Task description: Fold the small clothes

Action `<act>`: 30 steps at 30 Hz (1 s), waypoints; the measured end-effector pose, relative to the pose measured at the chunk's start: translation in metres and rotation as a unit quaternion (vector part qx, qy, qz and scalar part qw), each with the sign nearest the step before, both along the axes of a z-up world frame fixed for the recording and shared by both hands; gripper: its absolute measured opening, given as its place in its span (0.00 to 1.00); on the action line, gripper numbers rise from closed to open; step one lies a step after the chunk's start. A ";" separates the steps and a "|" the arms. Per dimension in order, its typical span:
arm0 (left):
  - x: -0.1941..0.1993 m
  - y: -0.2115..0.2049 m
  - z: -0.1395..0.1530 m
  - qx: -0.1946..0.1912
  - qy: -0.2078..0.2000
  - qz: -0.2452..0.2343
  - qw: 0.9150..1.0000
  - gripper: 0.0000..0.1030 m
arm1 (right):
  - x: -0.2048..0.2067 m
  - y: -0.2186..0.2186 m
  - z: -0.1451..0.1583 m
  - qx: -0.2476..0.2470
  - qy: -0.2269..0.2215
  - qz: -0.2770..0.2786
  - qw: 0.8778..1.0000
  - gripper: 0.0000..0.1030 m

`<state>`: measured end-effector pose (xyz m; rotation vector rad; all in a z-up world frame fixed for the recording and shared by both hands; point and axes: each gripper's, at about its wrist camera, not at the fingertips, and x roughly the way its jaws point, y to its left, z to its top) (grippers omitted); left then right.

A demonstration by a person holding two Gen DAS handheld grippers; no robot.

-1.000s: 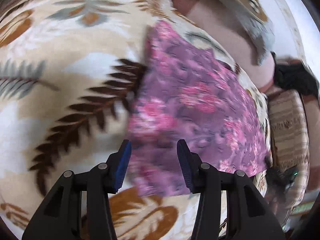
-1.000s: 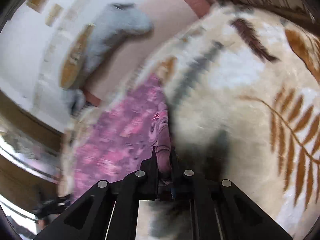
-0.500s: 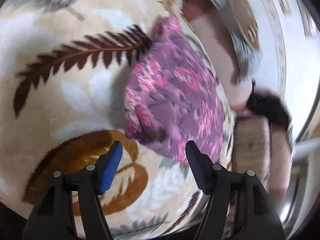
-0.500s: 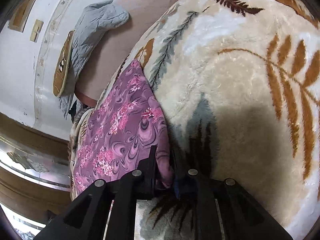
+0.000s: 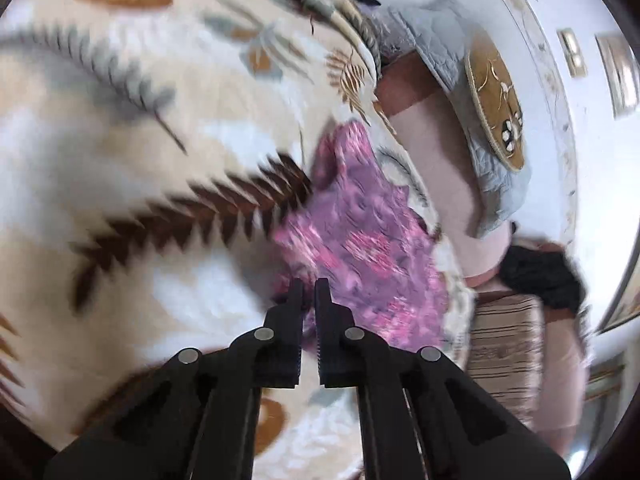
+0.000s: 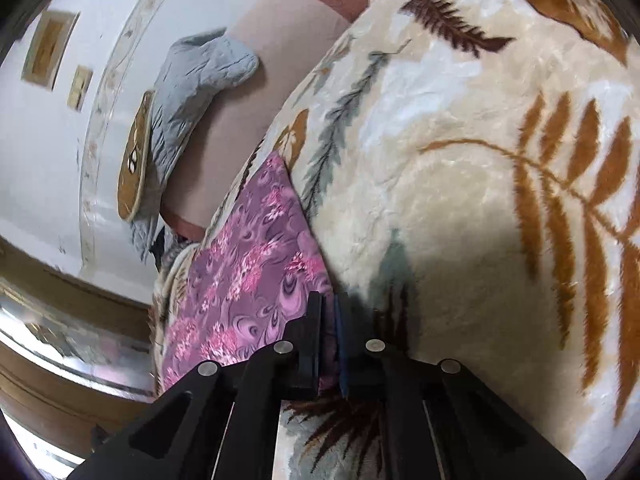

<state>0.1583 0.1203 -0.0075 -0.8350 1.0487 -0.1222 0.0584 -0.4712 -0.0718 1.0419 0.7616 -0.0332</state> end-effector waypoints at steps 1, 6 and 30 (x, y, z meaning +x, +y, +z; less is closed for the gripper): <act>-0.001 0.009 0.000 0.024 0.002 0.007 1.000 0.03 | 0.001 -0.001 -0.003 0.004 0.007 -0.002 1.000 0.05; -0.008 0.022 -0.012 -0.013 0.020 -0.001 1.000 0.04 | 0.005 0.003 -0.005 -0.004 0.015 0.003 1.000 0.11; 0.102 -0.169 -0.004 0.145 -0.023 -0.202 0.968 0.46 | 0.134 0.081 0.025 -0.083 -0.001 0.102 0.991 0.26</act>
